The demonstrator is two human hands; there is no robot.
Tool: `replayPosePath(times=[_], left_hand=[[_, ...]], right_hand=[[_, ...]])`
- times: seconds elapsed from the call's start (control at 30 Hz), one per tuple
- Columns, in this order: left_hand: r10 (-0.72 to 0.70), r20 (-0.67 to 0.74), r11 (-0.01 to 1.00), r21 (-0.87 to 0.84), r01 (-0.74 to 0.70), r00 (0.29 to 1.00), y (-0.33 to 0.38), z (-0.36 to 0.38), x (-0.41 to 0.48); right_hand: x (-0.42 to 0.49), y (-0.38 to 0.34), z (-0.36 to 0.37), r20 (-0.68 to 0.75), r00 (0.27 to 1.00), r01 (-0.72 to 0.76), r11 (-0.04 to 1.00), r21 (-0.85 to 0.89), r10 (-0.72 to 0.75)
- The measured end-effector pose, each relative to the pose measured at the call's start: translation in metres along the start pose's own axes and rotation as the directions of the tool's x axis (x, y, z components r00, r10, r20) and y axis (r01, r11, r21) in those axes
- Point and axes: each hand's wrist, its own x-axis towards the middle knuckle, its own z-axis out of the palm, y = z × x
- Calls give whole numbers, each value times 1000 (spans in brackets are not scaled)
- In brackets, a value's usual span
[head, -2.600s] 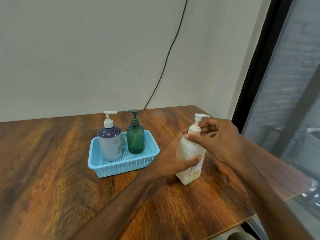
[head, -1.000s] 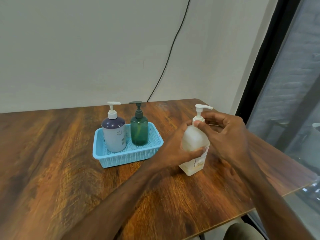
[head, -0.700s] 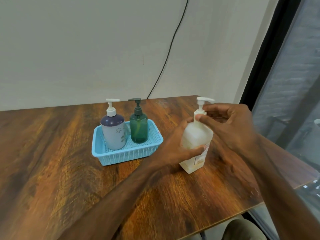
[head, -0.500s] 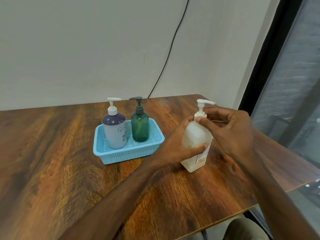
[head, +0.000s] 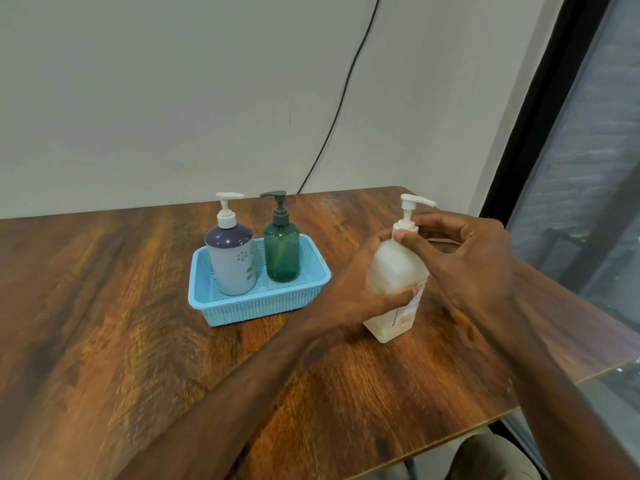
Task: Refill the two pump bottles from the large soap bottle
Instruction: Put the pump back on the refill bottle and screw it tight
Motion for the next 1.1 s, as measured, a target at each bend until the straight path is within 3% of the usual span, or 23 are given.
replayPosePath(times=[0.3,0.53,0.67,0.93,1.1], left_hand=[[-19,8,1000,7,19,1000,0,0,-1],[5,-10,1000,-16,-6,1000,1,0,-1],[11,-5,1000,-26,-11,1000,-2,0,-1],[7,-6,1000,-1,-7,1000,-2,0,-2],[14,4,1000,-16,-14,1000,-1,-1,-3]], right_hand=[[-7,-3,14,-159,987,-16,1000,17,18],[-5,0,11,-33,996,-80,997,21,81],[1,-3,-3,117,991,-79,993,87,69],[5,-5,-1,24,999,-32,999,-44,33],[7,-3,-5,149,987,-54,998,-11,55]])
